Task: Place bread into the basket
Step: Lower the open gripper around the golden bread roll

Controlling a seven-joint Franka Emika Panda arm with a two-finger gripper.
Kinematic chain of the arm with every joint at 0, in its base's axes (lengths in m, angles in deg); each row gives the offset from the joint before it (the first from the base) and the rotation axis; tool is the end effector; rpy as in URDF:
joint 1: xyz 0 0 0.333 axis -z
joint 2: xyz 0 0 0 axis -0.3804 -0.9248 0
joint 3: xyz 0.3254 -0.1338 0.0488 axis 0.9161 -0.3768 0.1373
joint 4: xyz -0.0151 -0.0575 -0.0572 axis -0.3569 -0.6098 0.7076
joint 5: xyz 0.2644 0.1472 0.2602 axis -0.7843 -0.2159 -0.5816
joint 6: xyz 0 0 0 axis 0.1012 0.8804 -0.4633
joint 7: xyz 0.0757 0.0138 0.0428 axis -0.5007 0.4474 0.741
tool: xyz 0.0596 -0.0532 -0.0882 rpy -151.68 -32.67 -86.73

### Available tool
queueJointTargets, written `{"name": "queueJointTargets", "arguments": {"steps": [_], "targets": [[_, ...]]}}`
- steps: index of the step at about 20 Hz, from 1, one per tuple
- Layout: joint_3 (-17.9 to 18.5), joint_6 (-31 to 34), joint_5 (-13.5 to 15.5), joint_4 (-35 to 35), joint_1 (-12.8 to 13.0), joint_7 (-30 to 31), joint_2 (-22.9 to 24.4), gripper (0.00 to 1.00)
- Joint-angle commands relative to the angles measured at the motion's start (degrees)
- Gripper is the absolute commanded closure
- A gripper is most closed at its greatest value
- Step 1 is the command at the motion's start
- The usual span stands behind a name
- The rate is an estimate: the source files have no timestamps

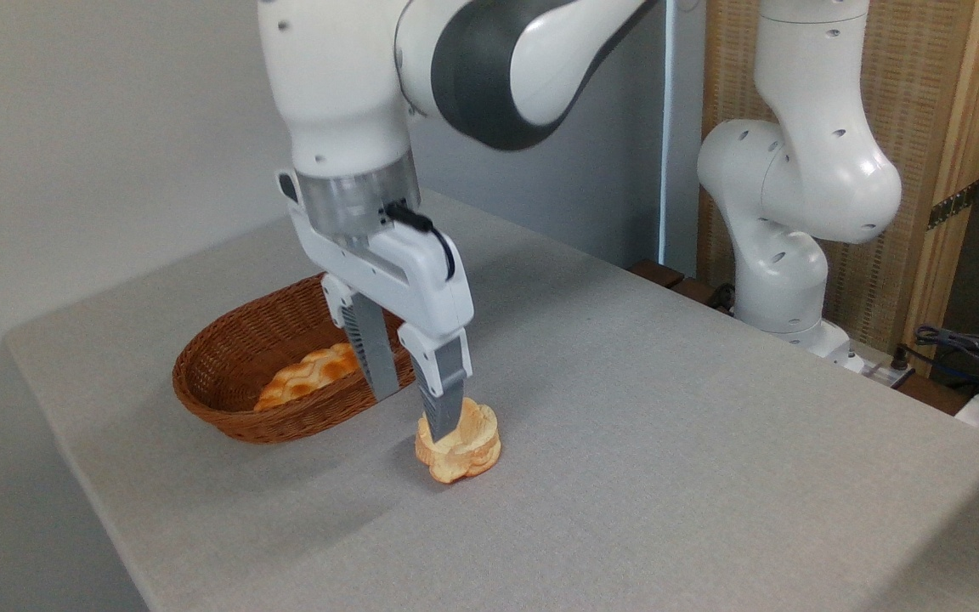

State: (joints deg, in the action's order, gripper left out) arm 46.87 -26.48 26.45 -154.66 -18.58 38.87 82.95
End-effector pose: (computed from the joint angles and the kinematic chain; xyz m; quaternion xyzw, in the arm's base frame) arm 0.5583 -0.0253 0.5155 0.9287 -0.3706 -0.0054 0.0083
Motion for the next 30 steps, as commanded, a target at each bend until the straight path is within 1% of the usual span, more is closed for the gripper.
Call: {"name": "queueJointTargets", "arguments": {"steps": [1, 4, 8, 18, 23, 30], "targets": [[0.21, -0.17, 0.07, -3.35, 1.14, -2.35, 0.47, 0.00], [0.21, -0.17, 0.07, -4.85, 1.32, -3.50, 0.30, 0.00], [0.21, -0.52, 0.07, -5.29, 2.90, -3.59, -1.02, 0.00], [0.30, 0.36, 0.07, -5.38, 2.90, -3.68, -1.72, 0.00], [1.00, 0.45, 0.07, -5.12, 2.73, -4.20, -1.20, 0.00], [1.00, 0.62, -0.02, -5.12, 2.73, -4.38, -1.20, 0.00]]}}
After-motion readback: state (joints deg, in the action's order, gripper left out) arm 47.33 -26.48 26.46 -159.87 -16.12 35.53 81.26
